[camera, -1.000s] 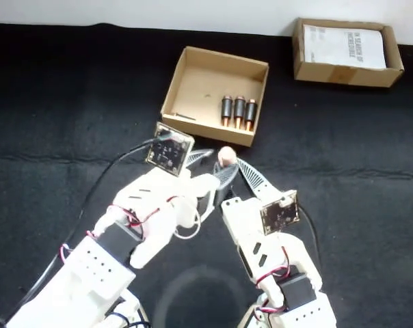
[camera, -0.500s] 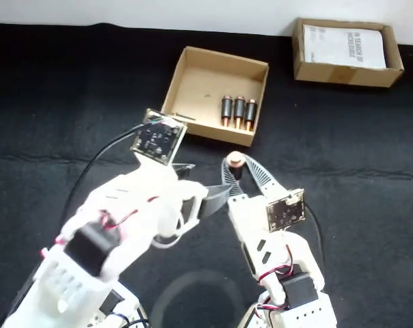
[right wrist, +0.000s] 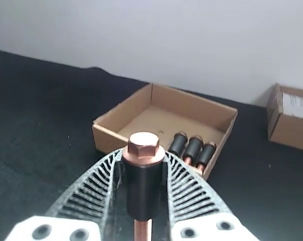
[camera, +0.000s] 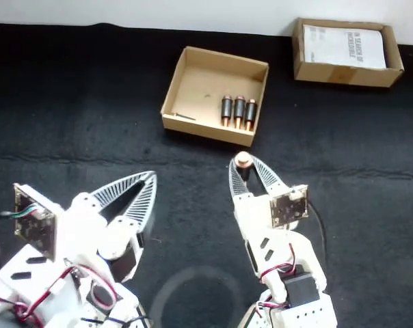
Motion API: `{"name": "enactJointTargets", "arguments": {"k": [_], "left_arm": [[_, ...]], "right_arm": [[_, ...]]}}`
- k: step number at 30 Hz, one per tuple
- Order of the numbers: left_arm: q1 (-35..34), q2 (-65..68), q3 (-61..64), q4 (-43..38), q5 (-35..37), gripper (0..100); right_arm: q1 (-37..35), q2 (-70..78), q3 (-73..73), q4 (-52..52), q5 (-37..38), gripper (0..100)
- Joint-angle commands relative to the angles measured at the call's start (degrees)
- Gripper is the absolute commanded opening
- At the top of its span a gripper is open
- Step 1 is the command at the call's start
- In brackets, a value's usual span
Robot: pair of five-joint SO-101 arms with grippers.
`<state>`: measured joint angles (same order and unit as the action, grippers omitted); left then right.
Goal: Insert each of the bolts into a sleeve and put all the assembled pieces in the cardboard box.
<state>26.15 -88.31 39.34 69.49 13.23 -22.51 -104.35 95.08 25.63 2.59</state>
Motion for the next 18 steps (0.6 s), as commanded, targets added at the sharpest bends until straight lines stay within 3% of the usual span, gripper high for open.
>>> {"name": "enactJointTargets", "arguments": {"k": [1, 7, 18], "left_arm": [[-8.9, -3.4, 8.1, 0.4, 0.1, 1], [-20.9, -11.6, 27.9, -5.2, -4.7, 1], [-27.2, -15.5, 50.3, -21.3, -5.2, 1]], "right_arm": [[0.7, -0.2, -6.9, 5.1, -0.6, 0.7], [2.4, 1.9, -16.7, 7.7, -0.5, 0.7], [7.0, 34.7, -42.9, 7.6, -0.5, 0.7]]}}
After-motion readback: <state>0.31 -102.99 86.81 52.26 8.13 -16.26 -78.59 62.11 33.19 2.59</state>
